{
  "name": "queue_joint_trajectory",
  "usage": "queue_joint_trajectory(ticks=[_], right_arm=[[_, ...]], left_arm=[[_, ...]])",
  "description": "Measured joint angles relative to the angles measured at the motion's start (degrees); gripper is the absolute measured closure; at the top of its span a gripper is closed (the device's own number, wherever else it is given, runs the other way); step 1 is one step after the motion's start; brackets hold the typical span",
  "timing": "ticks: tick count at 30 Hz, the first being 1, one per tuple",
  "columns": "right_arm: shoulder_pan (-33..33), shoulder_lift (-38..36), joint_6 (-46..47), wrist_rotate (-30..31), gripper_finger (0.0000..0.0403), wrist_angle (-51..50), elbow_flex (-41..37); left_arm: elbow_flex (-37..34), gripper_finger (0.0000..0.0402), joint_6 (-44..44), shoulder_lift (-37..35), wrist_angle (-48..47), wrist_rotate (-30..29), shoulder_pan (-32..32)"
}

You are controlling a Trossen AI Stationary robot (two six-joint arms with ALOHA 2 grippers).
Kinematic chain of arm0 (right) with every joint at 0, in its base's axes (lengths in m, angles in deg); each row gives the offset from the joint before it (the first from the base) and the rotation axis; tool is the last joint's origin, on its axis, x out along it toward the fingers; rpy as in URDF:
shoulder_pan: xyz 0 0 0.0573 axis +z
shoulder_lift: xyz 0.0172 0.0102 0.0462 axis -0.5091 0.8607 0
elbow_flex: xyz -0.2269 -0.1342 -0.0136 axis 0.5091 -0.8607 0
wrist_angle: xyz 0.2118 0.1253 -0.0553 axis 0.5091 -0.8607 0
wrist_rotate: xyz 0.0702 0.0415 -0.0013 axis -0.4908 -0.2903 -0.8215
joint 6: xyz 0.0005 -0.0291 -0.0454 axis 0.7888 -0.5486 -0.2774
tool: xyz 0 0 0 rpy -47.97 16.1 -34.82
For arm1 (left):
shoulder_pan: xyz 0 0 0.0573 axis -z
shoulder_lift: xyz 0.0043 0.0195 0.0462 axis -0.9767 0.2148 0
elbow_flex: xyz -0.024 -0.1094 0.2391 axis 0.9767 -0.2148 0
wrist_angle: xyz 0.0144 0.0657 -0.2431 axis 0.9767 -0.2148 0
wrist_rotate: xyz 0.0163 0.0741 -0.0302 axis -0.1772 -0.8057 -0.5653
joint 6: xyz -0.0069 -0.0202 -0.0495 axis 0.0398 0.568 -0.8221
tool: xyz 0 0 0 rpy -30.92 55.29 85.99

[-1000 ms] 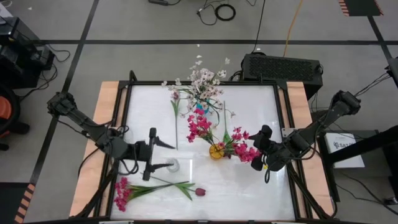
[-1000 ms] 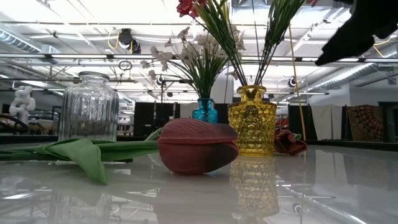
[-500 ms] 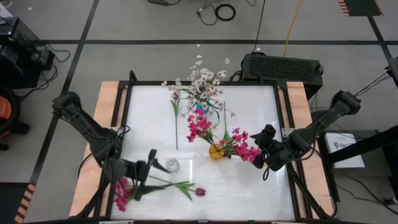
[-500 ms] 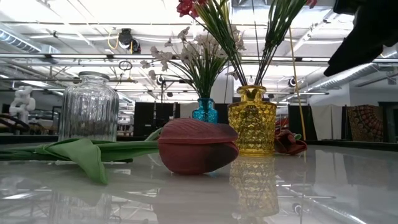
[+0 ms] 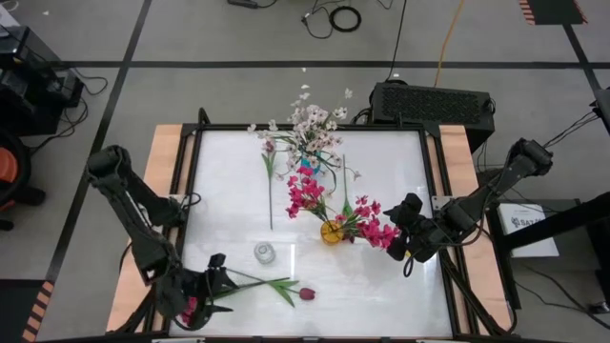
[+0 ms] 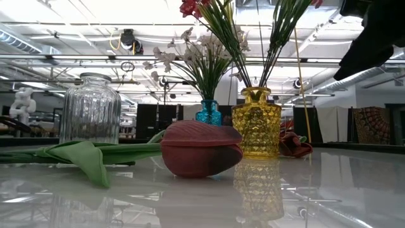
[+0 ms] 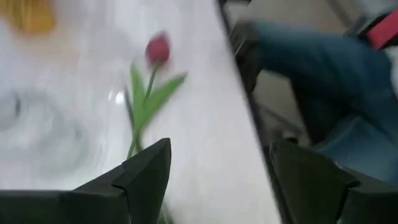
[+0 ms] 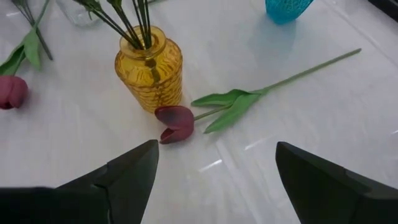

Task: Sort flowers into vase by color
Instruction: Put the pink flowers into the yellow vase

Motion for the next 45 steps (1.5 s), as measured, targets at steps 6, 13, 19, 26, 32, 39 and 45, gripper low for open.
queue_joint_trajectory(ticks=[6, 13, 19, 26, 32, 39, 45], right_arm=[[0.00, 0.00, 1.80, -0.80, 0.0087, 0.24, 0.00], [0.00, 0.00, 2.82, -4.28, 0.0087, 0.26, 0.00], [0.00, 0.00, 3.36, -4.48, 0.0087, 0.34, 0.00], [0.00, 0.00, 4.74, -5.97, 0.0087, 0.37, 0.00], [0.00, -0.02, 4.88, -5.90, 0.0096, -1.43, 1.33], [0.00, -0.04, 5.33, -5.48, 0.0123, -2.15, 5.58], [0.00, -0.04, 4.13, -4.84, 0.0142, -2.30, 6.01]], left_arm=[[-0.02, 0.0121, -14.32, 5.32, -9.48, 1.89, 0.64], [-0.02, 0.0121, -22.76, 10.61, -10.04, 8.15, 0.64], [-0.02, 0.0121, -23.74, 14.67, -10.01, 8.13, 0.41], [-0.02, 0.0121, -23.77, 19.13, -10.02, 7.79, 0.41], [-0.02, 0.0151, -23.77, 19.71, -10.00, 7.65, 0.08], [-0.02, 0.0250, -23.44, 19.71, -10.32, 8.02, -1.03], [-0.02, 0.0325, -22.16, 19.41, -10.44, 8.98, -1.05]])
